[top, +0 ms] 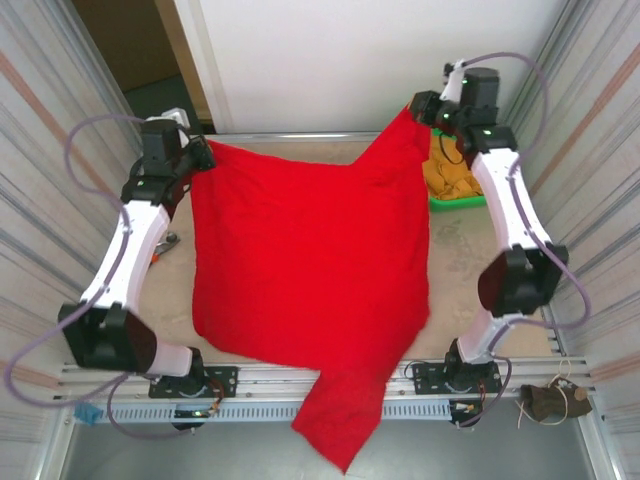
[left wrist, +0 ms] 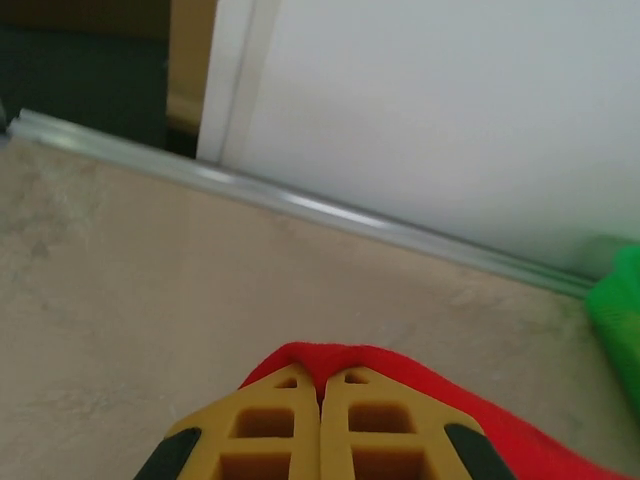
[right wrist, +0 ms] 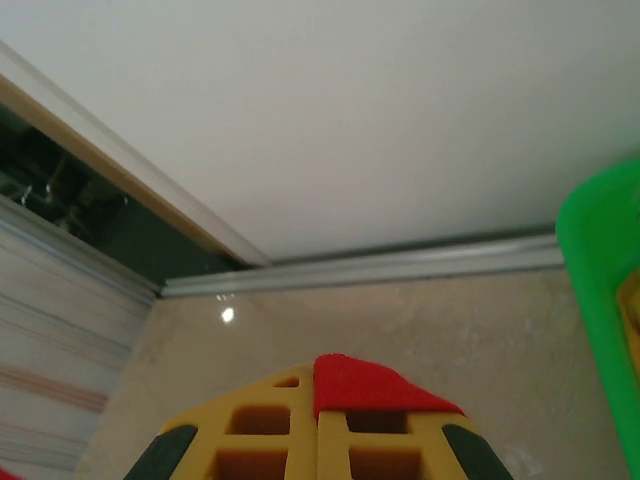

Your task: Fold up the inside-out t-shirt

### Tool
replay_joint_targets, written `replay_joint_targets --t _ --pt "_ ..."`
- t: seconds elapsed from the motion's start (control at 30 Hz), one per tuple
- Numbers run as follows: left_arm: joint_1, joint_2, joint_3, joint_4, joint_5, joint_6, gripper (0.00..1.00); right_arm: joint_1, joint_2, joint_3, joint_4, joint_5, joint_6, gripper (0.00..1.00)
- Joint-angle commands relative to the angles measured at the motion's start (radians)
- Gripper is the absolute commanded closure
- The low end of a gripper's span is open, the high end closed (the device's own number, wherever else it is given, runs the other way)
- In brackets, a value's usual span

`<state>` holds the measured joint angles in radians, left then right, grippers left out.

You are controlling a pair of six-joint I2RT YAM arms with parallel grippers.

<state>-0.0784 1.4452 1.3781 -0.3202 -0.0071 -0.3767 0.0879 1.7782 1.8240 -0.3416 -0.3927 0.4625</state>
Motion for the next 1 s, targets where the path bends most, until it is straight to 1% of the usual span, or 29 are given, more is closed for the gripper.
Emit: replay_joint_targets --t 0.0,0.1,0.2,0.3,0.37,0.4,0.47,0.5,0.53,0.6,0.63,0.7,0.77,0.87,0.97 --pt "0.019 0.133 0.038 0.133 -0.011 0.040 1.00 0.033 0.128 0.115 0.069 -0.057 -0.023 1.00" --pt "0.026 0.314 0.138 0.127 -0.025 0.058 1.00 0.049 0.342 0.285 0.026 -0.066 -0.033 1.00" --pt "0.026 0.472 0.253 0.121 -0.036 0.077 1.00 0.070 0.538 0.510 -0.044 -0.066 -0.047 1.00" --pt "0.029 0.605 0.365 0.121 -0.045 0.096 1.00 0.087 0.681 0.684 -0.061 -0.039 -0.040 1.00" --pt "0.029 0.692 0.448 0.103 -0.052 0.099 1.00 0.082 0.742 0.735 -0.022 -0.031 0.002 1.00" --pt "0.029 0.729 0.487 0.094 -0.056 0.098 1.00 0.079 0.770 0.751 0.007 -0.031 0.025 0.96" --pt "0.029 0.780 0.545 0.084 -0.067 0.090 1.00 0.075 0.816 0.779 0.036 -0.037 0.045 0.83" --pt "0.030 0.801 0.567 0.088 -0.068 0.088 0.99 0.073 0.832 0.786 0.051 -0.043 0.054 0.67" --pt "0.033 0.819 0.587 0.093 -0.065 0.088 0.86 0.072 0.841 0.787 0.066 -0.056 0.064 0.49" --pt "0.042 0.853 0.640 0.079 -0.056 0.083 0.61 0.073 0.844 0.787 0.069 -0.079 0.073 0.36" --pt "0.047 0.866 0.669 0.067 -0.053 0.076 0.51 0.073 0.837 0.785 0.063 -0.091 0.072 0.33" --pt "0.061 0.879 0.712 0.049 -0.037 0.066 0.35 0.078 0.804 0.757 0.065 -0.106 0.067 0.31" --pt "0.072 0.877 0.746 0.029 -0.023 0.060 0.32 0.083 0.745 0.693 0.085 -0.116 0.067 0.30" --pt "0.078 0.837 0.763 -0.001 -0.019 0.069 0.30 0.097 0.636 0.598 0.092 -0.134 0.065 0.32" --pt "0.078 0.743 0.707 -0.049 -0.007 0.067 0.30 0.117 0.485 0.434 0.088 -0.128 0.062 0.33"
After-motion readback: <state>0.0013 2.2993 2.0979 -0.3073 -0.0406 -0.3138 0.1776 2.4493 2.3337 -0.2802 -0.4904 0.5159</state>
